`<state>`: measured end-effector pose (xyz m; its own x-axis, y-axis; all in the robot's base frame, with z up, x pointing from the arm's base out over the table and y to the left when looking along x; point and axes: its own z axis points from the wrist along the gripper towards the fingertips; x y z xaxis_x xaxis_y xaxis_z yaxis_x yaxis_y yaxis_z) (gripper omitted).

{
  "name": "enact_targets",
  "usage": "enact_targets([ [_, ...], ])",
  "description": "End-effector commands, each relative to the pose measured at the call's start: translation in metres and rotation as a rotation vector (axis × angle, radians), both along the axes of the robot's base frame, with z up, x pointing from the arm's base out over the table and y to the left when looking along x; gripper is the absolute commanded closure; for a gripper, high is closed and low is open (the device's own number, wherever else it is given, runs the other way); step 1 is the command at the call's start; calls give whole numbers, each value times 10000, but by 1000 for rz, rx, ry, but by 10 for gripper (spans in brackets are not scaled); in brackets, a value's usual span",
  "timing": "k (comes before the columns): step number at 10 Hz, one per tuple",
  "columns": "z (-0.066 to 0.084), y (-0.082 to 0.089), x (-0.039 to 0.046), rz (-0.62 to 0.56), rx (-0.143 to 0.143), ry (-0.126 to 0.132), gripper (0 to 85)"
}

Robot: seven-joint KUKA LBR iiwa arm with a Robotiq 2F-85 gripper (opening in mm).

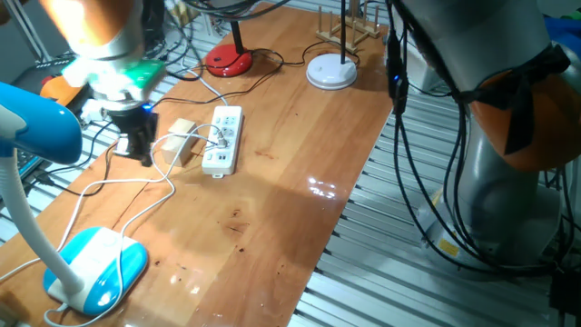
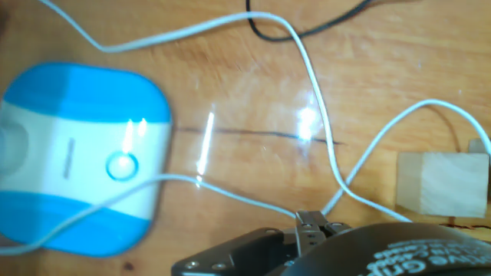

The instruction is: Plug in the power cord of the desk lamp, turn on the socket, and light up the desk lamp

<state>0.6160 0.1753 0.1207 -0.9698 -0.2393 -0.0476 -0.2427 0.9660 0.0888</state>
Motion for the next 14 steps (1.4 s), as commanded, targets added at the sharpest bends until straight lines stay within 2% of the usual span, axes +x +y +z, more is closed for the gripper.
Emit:
enact_targets([
  [1, -5, -507, -16, 6, 5, 6, 850],
  [3, 41, -481, -101, 25, -13, -25, 850],
  [4, 63, -465, -132, 27, -21, -30, 850],
  [6, 74, -454, -159, 32, -18, -32, 850],
  [7, 78, -434, -151, 36, -3, -36, 850],
  [9, 150, -331, -126, 34, -7, -39, 850],
  [12, 273, -76, -60, 15, -6, -26, 850],
  [14, 273, -57, -45, 19, 4, -23, 850],
])
